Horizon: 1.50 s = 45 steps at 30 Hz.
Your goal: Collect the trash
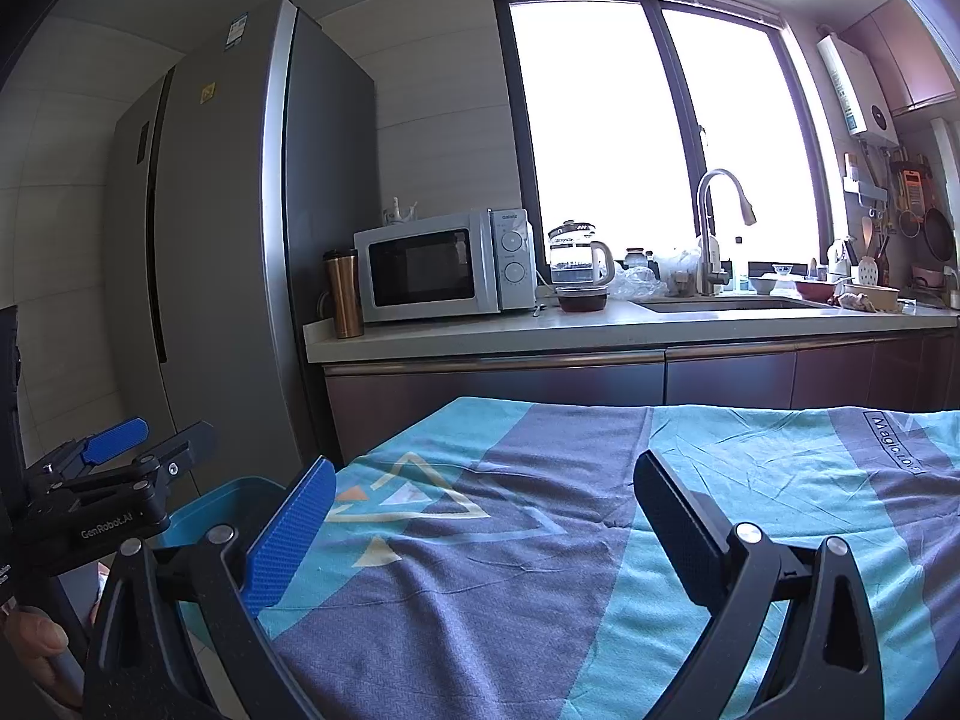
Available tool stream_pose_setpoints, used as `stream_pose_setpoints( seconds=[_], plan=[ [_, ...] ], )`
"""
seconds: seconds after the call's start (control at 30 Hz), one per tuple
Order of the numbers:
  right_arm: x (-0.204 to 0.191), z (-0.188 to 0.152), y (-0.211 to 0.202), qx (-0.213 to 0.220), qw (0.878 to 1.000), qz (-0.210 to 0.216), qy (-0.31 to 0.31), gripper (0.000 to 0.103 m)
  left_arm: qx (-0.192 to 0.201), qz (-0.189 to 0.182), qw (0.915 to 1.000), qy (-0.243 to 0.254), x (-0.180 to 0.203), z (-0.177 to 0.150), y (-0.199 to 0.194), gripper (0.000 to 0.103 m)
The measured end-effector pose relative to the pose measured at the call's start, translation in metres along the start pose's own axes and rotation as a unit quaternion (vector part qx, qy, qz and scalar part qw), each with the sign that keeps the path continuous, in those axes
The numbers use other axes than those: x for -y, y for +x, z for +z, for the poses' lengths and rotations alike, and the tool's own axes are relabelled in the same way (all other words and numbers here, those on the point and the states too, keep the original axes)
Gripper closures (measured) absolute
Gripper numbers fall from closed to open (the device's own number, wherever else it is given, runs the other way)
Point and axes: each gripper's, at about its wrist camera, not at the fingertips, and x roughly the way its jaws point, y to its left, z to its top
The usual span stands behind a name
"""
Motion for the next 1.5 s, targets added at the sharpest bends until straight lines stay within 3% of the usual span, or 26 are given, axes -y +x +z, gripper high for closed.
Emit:
stream_pose_setpoints(
  seconds=[1.5],
  plan=[
    [-0.0025,-0.0005,-0.0035,0.003,1.0,-0.002,0.005,0.007,0.003,0.003,1.0,-0.001,0.0006,-0.001,-0.0013,0.006]
  ],
)
